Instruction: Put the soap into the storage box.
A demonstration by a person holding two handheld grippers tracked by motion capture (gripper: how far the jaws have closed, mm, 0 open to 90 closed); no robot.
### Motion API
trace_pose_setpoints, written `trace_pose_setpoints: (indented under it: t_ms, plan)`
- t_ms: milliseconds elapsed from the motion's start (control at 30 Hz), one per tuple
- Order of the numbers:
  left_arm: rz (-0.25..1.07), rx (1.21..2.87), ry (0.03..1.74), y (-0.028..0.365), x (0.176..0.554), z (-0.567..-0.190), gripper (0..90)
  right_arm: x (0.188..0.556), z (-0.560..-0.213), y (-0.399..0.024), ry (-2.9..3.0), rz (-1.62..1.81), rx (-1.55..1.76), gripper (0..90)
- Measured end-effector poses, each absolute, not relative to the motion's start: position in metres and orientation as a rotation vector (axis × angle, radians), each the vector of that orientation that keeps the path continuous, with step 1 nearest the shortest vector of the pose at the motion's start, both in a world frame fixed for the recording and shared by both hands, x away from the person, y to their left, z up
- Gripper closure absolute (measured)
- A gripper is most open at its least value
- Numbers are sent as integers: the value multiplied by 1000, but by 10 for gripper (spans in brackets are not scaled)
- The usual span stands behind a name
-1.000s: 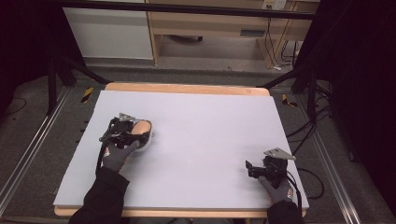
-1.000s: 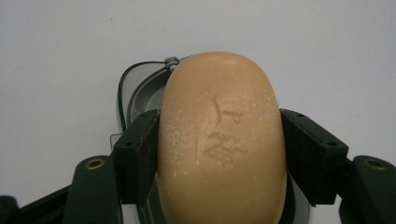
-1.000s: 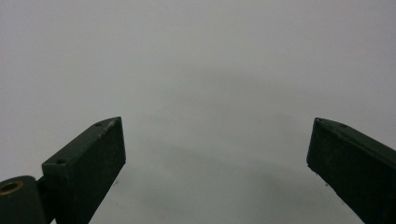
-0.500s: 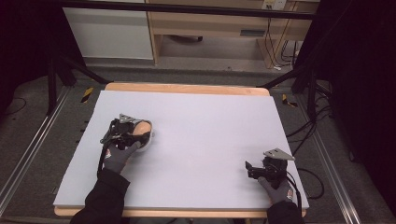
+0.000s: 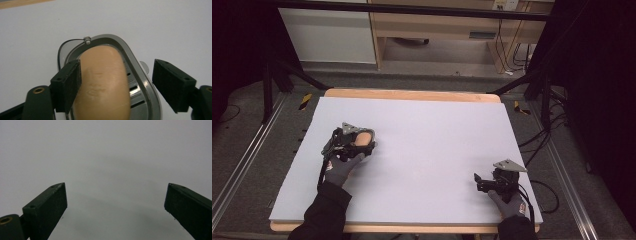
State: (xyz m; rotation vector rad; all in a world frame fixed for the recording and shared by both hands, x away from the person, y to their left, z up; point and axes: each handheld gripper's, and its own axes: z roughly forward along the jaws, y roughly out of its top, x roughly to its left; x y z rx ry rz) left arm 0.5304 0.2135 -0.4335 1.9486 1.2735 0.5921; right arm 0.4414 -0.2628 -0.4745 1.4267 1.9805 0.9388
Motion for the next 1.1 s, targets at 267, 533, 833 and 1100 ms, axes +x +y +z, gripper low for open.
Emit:
trace_pose_setpoints:
  t_ms: [267, 533, 833, 1100]
  plan:
    - [585, 1935, 1270, 213, 529, -432, 232, 441, -475, -263, 1981, 939, 1427, 48]
    - [561, 1916, 1225, 212, 522, -424, 236, 441, -475, -263, 1975, 938, 1435, 48]
    - [520, 1935, 1141, 213, 503, -421, 236, 441, -473, -263, 1970, 946, 1425, 48]
    - [529, 1924, 1133, 226, 482, -423, 203, 440, -473, -263, 1968, 945, 1438, 48]
